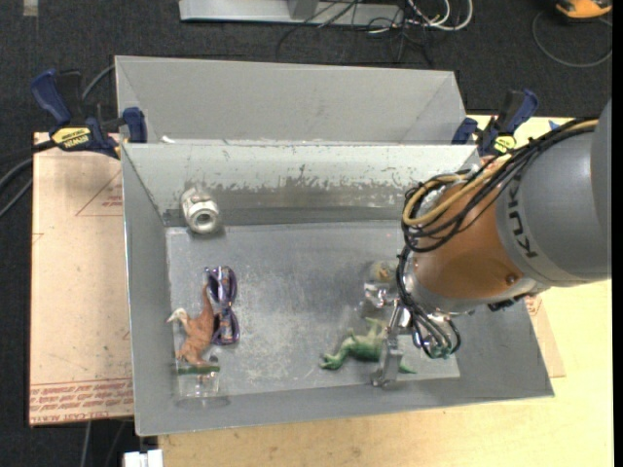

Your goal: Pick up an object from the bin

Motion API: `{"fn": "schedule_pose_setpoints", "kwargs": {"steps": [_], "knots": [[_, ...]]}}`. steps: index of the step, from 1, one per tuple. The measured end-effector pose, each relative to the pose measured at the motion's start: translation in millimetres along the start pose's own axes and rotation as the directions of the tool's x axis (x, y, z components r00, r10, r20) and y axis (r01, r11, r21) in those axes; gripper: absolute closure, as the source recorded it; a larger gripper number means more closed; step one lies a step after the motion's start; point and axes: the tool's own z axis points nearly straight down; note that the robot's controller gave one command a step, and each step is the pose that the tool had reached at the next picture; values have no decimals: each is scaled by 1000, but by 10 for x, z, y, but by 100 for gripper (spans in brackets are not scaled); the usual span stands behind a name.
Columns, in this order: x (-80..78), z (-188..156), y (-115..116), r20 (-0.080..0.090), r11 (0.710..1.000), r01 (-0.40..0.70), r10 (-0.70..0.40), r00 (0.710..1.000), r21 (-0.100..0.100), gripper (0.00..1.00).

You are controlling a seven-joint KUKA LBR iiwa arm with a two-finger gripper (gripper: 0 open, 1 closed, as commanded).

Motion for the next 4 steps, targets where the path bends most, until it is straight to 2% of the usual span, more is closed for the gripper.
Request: {"fn": "schedule_pose_setpoints", "kwargs": {"steps": [1, 2, 3, 4], "knots": [[-61, 3, 166, 6, 999, 38, -38, 999, 0, 100], [-61, 3, 166, 6, 999, 38, -38, 999, 0, 100], [-122, -565, 223, 11, 1000, 25, -25, 1000, -1, 100], [-115, -551, 222, 9, 1000, 24, -24, 1000, -1, 100]]}}
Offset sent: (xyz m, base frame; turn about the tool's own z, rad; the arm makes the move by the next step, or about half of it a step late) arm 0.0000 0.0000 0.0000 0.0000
